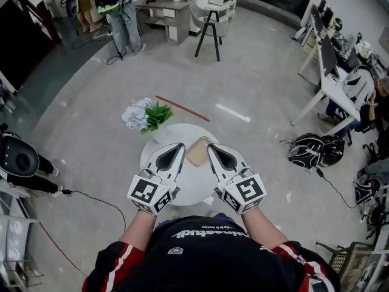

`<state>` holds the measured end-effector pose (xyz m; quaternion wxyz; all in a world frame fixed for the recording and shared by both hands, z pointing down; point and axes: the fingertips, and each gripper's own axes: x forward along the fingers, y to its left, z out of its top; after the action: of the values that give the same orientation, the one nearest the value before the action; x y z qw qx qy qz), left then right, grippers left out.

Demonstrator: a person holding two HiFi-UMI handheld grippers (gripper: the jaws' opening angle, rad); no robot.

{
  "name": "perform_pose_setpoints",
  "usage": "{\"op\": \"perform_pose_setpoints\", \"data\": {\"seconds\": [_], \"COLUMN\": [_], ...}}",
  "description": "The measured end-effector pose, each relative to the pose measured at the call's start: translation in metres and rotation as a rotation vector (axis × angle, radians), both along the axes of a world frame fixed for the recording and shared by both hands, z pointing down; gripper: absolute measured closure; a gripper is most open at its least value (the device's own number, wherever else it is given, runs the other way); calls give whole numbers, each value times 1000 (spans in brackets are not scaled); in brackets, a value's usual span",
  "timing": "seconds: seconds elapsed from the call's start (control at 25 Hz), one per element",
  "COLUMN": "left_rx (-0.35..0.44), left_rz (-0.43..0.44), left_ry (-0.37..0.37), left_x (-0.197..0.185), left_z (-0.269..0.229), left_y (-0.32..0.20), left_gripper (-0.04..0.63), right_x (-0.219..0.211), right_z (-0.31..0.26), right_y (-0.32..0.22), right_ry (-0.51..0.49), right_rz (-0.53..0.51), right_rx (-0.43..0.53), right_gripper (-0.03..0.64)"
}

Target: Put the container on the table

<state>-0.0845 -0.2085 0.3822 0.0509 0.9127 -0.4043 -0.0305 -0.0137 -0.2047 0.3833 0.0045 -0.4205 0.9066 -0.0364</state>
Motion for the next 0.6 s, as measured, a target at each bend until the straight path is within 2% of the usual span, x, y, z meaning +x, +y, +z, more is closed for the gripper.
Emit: {"op": "perform_pose_setpoints", "data": {"seconds": [0.6], "left_rx": [-6], "left_rz": [-13], "left_ry": [12], "left_x": [-5], "left_z": [-1], "left_y": [-1], "left_gripper": [572], "right_x": [13], "right_z": [4], "right_y": [-5], "right_ry": [-31], "right_rz": [77], "right_rx": [-28], "right_gripper": [603]}}
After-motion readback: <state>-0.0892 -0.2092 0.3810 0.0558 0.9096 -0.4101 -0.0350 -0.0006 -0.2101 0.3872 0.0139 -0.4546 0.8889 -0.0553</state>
